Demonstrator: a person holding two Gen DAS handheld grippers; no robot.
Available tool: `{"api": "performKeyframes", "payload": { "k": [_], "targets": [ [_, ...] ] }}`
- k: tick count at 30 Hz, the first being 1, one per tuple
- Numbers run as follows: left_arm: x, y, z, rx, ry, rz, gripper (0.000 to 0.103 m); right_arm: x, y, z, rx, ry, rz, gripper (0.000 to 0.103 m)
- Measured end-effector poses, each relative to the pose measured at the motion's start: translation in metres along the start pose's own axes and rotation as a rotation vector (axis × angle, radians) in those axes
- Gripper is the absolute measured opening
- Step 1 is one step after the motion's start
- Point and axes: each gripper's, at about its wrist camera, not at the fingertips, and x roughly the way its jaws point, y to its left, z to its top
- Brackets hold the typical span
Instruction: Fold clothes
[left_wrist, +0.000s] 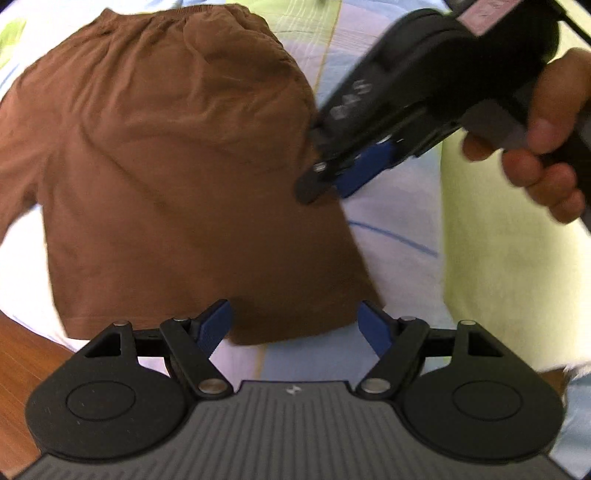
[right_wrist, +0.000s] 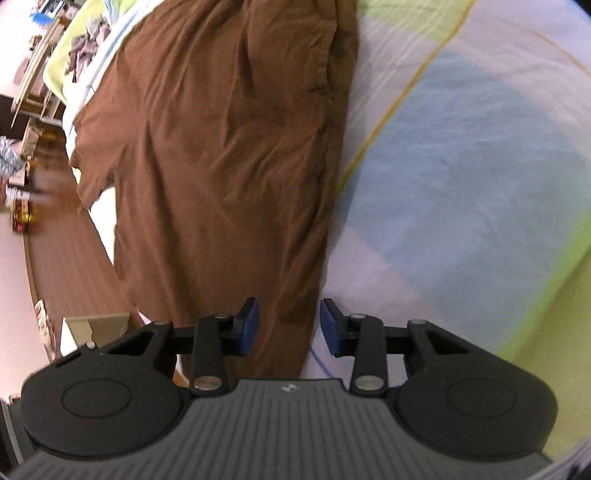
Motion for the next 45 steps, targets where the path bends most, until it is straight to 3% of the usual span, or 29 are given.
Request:
{"api": "performKeyframes", "payload": {
  "k": [2,4,8,14,17,23,26,29,30,31,33,35,40,41,42,44,45],
  "targets": [
    [0.005,-0.004,0.004,-0.013,0.002,0.001,0.077,0.006,-0.001,0.003,0.008,0.014,0.03,0.032],
    [0.013,-0.011,0.009,-0.011,0.0,0.028,0.077,0.007,-0.002,0.005,0.026,0.033,0.076,0.005],
    [0.016,-0.02,0.017,0.0,-0.019,0.073,0.077,-0.001,-0.003,0.011,0.072,0.054,0.17,0.004],
    [0.0,-0.04,0.028,0.099,-0.102,0.203,0.077,-0.014,-0.004,0.018,0.164,0.074,0.268,0.004],
    [-0.009,-0.05,0.034,0.126,-0.134,0.207,0.077,-0.013,-0.008,0.022,0.214,0.092,0.29,0.004],
    [0.011,-0.039,0.049,-0.003,-0.068,0.236,0.077,-0.016,-0.006,0.03,0.226,0.117,0.311,0.004],
    [0.015,-0.031,0.049,-0.041,-0.056,0.222,0.072,-0.017,-0.004,0.032,0.209,0.125,0.313,0.004],
    [0.014,-0.026,0.047,-0.05,-0.061,0.217,0.032,-0.017,-0.001,0.033,0.174,0.139,0.307,0.006],
    [0.014,-0.021,0.046,-0.062,-0.053,0.208,0.01,-0.018,0.001,0.035,0.142,0.146,0.288,0.008],
    [0.015,-0.015,0.044,-0.077,-0.044,0.195,0.004,-0.02,0.004,0.036,0.09,0.153,0.261,0.018],
    [0.015,-0.001,0.038,-0.119,-0.031,0.166,0.003,-0.031,0.011,0.041,-0.051,0.149,0.194,0.039],
    [0.013,0.014,0.033,-0.144,-0.017,0.15,0.002,-0.049,0.018,0.045,-0.234,0.108,0.092,0.039],
    [-0.004,0.021,0.029,-0.103,-0.045,0.155,0.002,-0.066,0.059,0.037,-1.054,-0.078,-0.32,0.04],
    [-0.008,0.021,0.029,-0.096,-0.049,0.156,0.002,-0.06,0.065,0.026,-1.339,-0.122,-0.414,0.04],
    [-0.009,0.022,0.029,-0.094,-0.049,0.156,0.002,-0.055,0.065,0.018,-1.526,-0.146,-0.457,0.041],
    [-0.012,0.026,0.029,-0.092,-0.045,0.154,0.003,-0.044,0.06,0.012,-1.799,-0.171,-0.465,0.044],
    [-0.013,0.029,0.03,-0.097,-0.045,0.151,0.003,-0.039,0.058,0.013,-1.872,-0.172,-0.457,0.049]
  ]
}}
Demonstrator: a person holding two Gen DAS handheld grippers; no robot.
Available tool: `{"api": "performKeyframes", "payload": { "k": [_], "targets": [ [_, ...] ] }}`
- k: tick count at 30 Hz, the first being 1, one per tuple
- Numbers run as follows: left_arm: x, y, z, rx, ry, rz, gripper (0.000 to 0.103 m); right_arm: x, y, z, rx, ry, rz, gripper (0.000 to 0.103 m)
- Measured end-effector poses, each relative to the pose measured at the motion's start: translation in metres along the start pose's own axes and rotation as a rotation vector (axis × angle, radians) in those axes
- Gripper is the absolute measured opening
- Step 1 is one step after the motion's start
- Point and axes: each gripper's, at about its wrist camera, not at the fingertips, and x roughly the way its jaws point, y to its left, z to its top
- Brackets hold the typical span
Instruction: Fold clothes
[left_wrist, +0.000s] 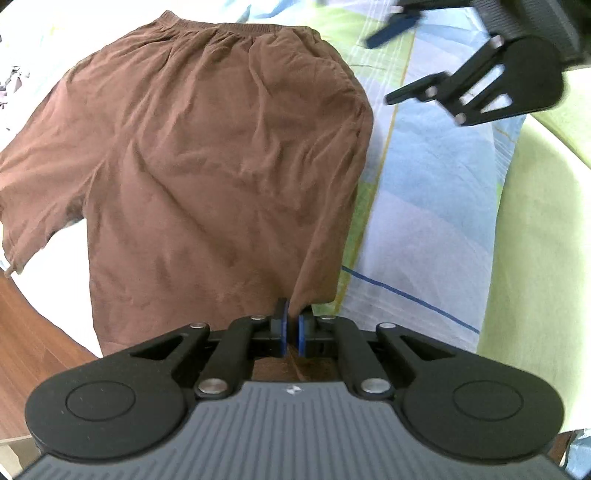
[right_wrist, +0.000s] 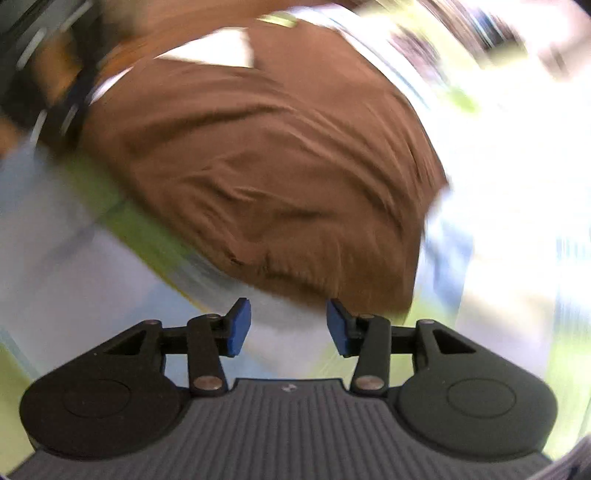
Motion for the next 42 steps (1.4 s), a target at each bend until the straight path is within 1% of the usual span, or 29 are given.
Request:
{"api": "performKeyframes", "payload": {
  "k": [1,2,3,6,7,8,9,13,14,16,17,18,19,21,23,24,25,28,29,30,31,32,33,34,35,36,37,39,42],
  "targets": [
    [0.002,0.004,0.004,-0.003,0.001,-0.003,0.003,0.005,0.0,0.0,-0.047,-0.011,-0.002,0.051],
    [0.003,0.007,0.005,-0.006,0.003,-0.008,0.003,0.013,0.001,-0.003,-0.122,-0.028,-0.015,0.052],
    [0.0,0.005,0.0,-0.007,0.005,-0.01,0.003,0.018,0.001,-0.007,-0.168,-0.04,-0.034,0.053],
    [0.0,0.01,-0.002,-0.007,0.008,-0.026,0.003,0.036,-0.006,-0.007,-0.221,-0.062,-0.045,0.052],
    [0.001,0.013,-0.002,-0.005,0.01,-0.035,0.002,0.04,-0.009,-0.006,-0.224,-0.061,-0.037,0.039],
    [-0.001,0.018,-0.001,0.001,0.004,-0.044,0.002,0.046,-0.016,-0.005,-0.223,-0.047,-0.005,0.023],
    [-0.002,0.02,0.0,0.003,0.001,-0.047,0.001,0.051,-0.024,-0.004,-0.217,-0.035,0.027,0.002],
    [-0.021,0.046,0.005,0.017,-0.04,-0.04,0.001,0.045,-0.062,0.01,-0.133,-0.027,0.147,0.002],
    [-0.029,0.063,0.008,0.004,-0.048,-0.03,0.001,0.042,-0.075,0.019,-0.109,-0.034,0.166,0.002],
    [-0.042,0.092,0.016,-0.02,-0.066,0.0,0.001,0.038,-0.094,0.033,-0.095,-0.045,0.175,0.002],
    [-0.047,0.106,0.019,-0.03,-0.075,0.016,0.001,0.038,-0.11,0.046,-0.081,-0.051,0.18,0.002],
    [-0.053,0.127,0.026,-0.045,-0.086,0.045,0.001,0.039,-0.122,0.055,-0.064,-0.055,0.187,0.002],
    [-0.057,0.147,0.033,-0.058,-0.097,0.075,0.001,0.042,-0.134,0.064,-0.048,-0.061,0.192,0.002],
    [-0.06,0.174,0.045,-0.07,-0.105,0.107,0.001,0.048,-0.156,0.083,-0.023,-0.07,0.199,0.002],
    [-0.063,0.225,0.068,-0.101,-0.122,0.153,0.001,0.062,-0.186,0.109,0.001,-0.076,0.201,0.002],
    [-0.063,0.234,0.072,-0.104,-0.125,0.16,0.001,0.072,-0.2,0.121,0.013,-0.074,0.201,0.002],
    [-0.061,0.26,0.087,-0.104,-0.141,0.187,0.001,0.082,-0.214,0.132,0.029,-0.073,0.199,0.002],
    [-0.051,0.302,0.113,-0.092,-0.148,0.211,0.001,0.12,-0.256,0.16,0.097,-0.054,0.208,0.002],
    [-0.039,0.326,0.127,-0.094,-0.139,0.196,0.001,0.134,-0.266,0.167,0.116,-0.043,0.219,0.002],
    [-0.034,0.334,0.131,-0.094,-0.134,0.187,0.001,0.148,-0.276,0.173,0.141,-0.025,0.241,0.002],
    [-0.02,0.347,0.138,-0.092,-0.1,0.16,0.001,0.161,-0.283,0.177,0.166,-0.004,0.263,0.004],
    [0.004,0.363,0.146,-0.099,-0.041,0.123,0.001,0.183,-0.292,0.181,0.205,0.028,0.29,0.011],
    [0.017,0.372,0.149,-0.101,-0.008,0.099,0.002,0.197,-0.297,0.182,0.228,0.047,0.31,0.026],
    [0.04,0.384,0.151,-0.092,0.051,0.06,0.003,0.204,-0.298,0.179,0.24,0.065,0.323,0.037],
    [0.05,0.388,0.15,-0.083,0.074,0.03,0.003,0.216,-0.301,0.177,0.261,0.095,0.337,0.038],
    [0.055,0.39,0.148,-0.073,0.086,0.004,0.006,0.222,-0.303,0.174,0.279,0.112,0.345,0.039],
    [0.057,0.391,0.147,-0.069,0.088,-0.004,0.01,0.222,-0.304,0.17,0.298,0.118,0.354,0.044],
    [0.057,0.393,0.146,-0.062,0.078,-0.026,0.011,0.218,-0.308,0.155,0.361,0.135,0.379,0.051],
    [0.057,0.396,0.143,-0.073,0.074,-0.06,0.012,0.216,-0.317,0.137,0.447,0.162,0.434,0.051]
  ]
}}
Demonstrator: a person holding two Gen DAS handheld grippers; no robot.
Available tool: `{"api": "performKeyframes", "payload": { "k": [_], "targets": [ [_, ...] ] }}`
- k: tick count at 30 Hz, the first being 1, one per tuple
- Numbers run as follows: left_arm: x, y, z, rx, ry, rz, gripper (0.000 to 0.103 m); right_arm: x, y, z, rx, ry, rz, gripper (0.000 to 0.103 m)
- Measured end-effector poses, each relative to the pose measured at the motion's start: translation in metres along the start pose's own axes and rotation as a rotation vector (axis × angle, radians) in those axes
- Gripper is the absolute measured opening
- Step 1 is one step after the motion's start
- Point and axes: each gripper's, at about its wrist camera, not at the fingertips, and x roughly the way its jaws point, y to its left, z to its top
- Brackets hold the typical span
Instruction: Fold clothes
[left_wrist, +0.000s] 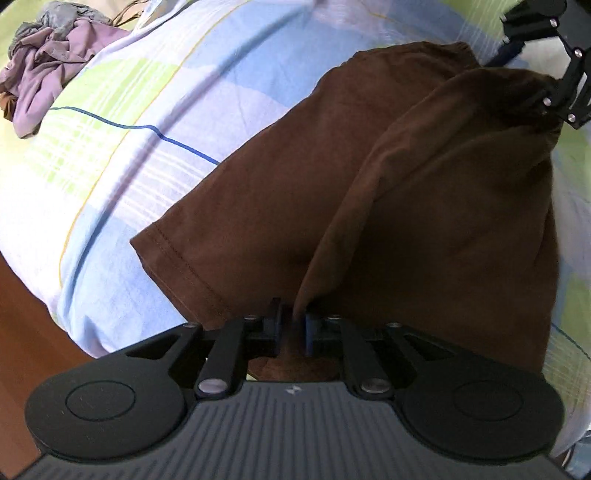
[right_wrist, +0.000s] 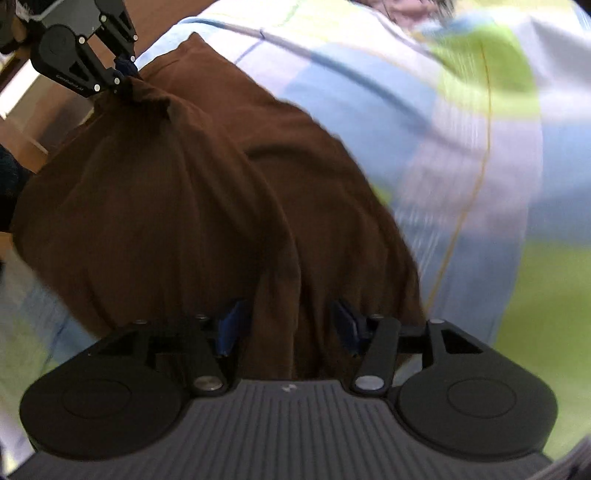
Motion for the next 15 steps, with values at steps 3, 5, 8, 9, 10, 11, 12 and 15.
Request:
{"api": "performKeyframes", "payload": {
  "k": [3,5,8,9,10,11,12,15],
  "targets": [
    [0.002,0.002,0.0,-0.02,0.002,-0.021,0.008,-0.002,-0.013,-0.008,0.078,0.009,0.056,0.039],
    [0.0,0.001,-0.002,-0.026,-0.008,-0.031,0.001,-0.005,-0.017,-0.012,0.099,-0.003,0.096,0.004],
    [-0.01,-0.003,-0.005,-0.023,-0.033,-0.016,0.0,-0.017,-0.019,-0.013,0.096,-0.043,0.104,0.005],
    [-0.015,-0.004,-0.005,-0.026,-0.037,-0.013,0.0,-0.019,-0.022,-0.01,0.093,-0.05,0.105,0.005],
    [-0.021,-0.004,-0.004,-0.028,-0.042,-0.005,0.0,-0.022,-0.024,-0.007,0.09,-0.057,0.106,0.005],
    [-0.028,-0.003,-0.002,-0.028,-0.055,0.012,0.0,-0.024,-0.028,-0.004,0.087,-0.064,0.107,0.005],
    [-0.034,0.0,0.002,-0.032,-0.07,0.031,0.0,-0.024,-0.034,0.0,0.086,-0.071,0.109,0.005],
    [-0.03,0.009,0.015,-0.04,-0.068,0.045,0.003,-0.019,-0.053,0.012,0.09,-0.086,0.113,0.005]
  ]
}}
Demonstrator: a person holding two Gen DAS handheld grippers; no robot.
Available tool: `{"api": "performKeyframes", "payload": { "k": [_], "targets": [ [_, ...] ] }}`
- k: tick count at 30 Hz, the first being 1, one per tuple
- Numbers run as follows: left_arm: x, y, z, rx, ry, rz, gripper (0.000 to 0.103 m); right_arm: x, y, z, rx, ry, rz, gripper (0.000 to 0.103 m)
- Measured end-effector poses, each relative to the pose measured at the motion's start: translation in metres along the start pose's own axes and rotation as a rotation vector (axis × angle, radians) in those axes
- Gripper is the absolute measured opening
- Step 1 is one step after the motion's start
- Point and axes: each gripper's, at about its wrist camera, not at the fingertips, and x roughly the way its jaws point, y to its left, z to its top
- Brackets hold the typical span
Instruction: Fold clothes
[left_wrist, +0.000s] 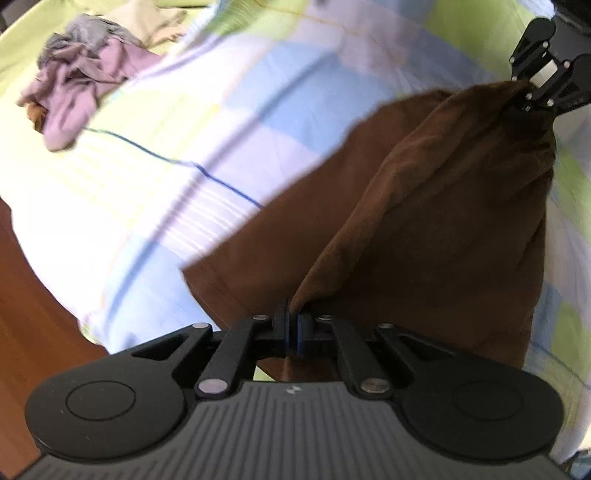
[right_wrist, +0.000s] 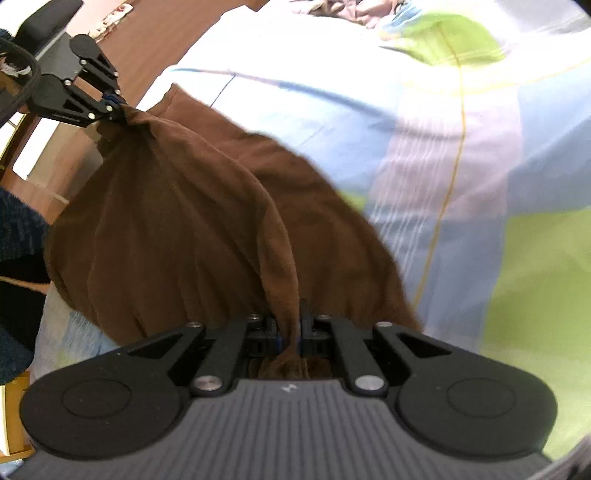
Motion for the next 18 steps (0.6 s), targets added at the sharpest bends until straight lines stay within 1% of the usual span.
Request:
{"api": "performKeyframes", "payload": {
  "k": [2,3,4,5,7,9,10,12,13,14,15,16,18],
  "targets": [
    [0.016,0.005,0.007,-0.002,0.032,0.012,0.008,0.017,-0.019,0.008,0.048,0.024,0.021,0.006],
    [0.025,0.006,0.01,-0.004,0.058,0.013,0.011,0.026,-0.025,0.009,0.065,0.038,0.009,0.017],
    [0.035,0.008,0.013,-0.007,0.085,0.014,0.015,0.031,-0.028,0.009,0.074,0.051,-0.002,0.025],
    [0.036,0.006,0.013,-0.006,0.093,0.014,0.018,0.036,-0.031,0.009,0.084,0.067,-0.005,0.026],
    [0.033,0.001,0.011,-0.002,0.096,0.01,0.023,0.031,-0.034,0.003,0.103,0.061,0.027,0.032],
    [0.03,0.0,0.008,0.004,0.093,0.001,0.028,0.022,-0.035,-0.005,0.124,0.051,0.037,0.037],
    [0.029,-0.001,0.008,0.004,0.091,-0.002,0.028,0.018,-0.035,-0.01,0.138,0.046,0.04,0.039],
    [0.028,-0.002,0.007,0.005,0.09,-0.01,0.028,0.011,-0.039,-0.022,0.182,0.027,0.041,0.039],
    [0.028,-0.004,0.006,0.004,0.091,-0.015,0.026,0.009,-0.041,-0.027,0.21,0.01,0.04,0.038],
    [0.028,-0.007,0.006,0.003,0.091,-0.019,0.021,0.009,-0.047,-0.032,0.251,-0.024,0.038,0.037],
    [0.029,-0.007,0.006,0.005,0.089,-0.023,0.011,0.013,-0.05,-0.033,0.278,-0.051,0.045,0.019],
    [0.03,-0.007,0.006,0.007,0.086,-0.026,0.005,0.012,-0.052,-0.034,0.299,-0.077,0.06,0.016],
    [0.024,-0.014,0.004,0.044,0.044,0.006,0.004,0.011,-0.052,-0.035,0.302,-0.108,0.065,0.014]
  ]
}}
